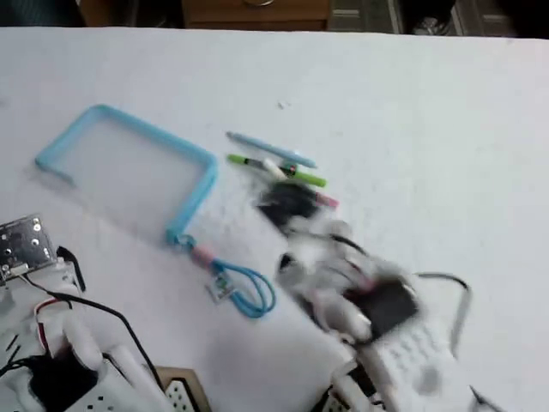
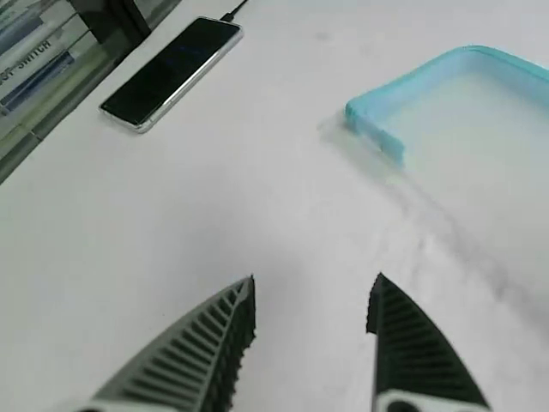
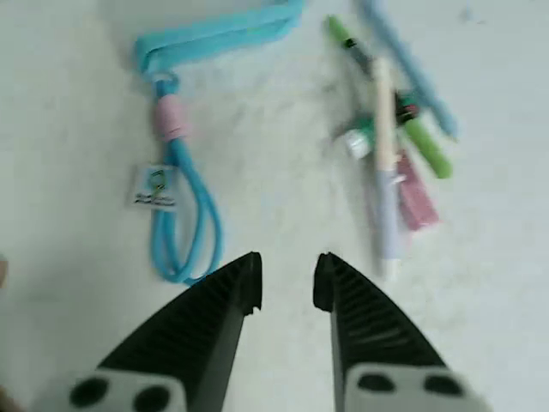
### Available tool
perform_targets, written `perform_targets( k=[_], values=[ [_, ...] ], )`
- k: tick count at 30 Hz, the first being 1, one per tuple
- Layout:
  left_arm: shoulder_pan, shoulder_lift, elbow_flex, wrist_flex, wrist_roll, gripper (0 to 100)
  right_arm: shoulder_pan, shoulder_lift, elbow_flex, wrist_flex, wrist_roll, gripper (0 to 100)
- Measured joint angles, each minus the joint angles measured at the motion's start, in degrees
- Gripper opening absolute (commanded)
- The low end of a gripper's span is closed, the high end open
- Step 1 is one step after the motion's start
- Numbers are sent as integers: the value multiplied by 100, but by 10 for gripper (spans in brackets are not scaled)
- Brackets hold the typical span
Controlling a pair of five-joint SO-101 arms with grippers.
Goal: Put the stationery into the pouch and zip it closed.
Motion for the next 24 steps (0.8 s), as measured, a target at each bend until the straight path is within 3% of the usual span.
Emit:
perform_targets(
  k=[3, 9, 17, 19, 24],
  values=[
    [9, 35, -149, 255, 70, 233, -677, 1178, -97, 9, -26, 427],
    [9, -9, -466, 457, 88, 233, -1495, 2769, -97, -826, 62, 326],
    [26, 1275, -844, 475, 88, 233, -1354, 4220, -105, -2576, 62, 92],
    [26, 1741, -1099, 475, 88, 233, -1152, 4387, -114, -2796, 149, 101],
    [26, 2752, -1556, 475, 88, 233, -545, 4501, -114, -3130, 1231, 207]
  ],
)
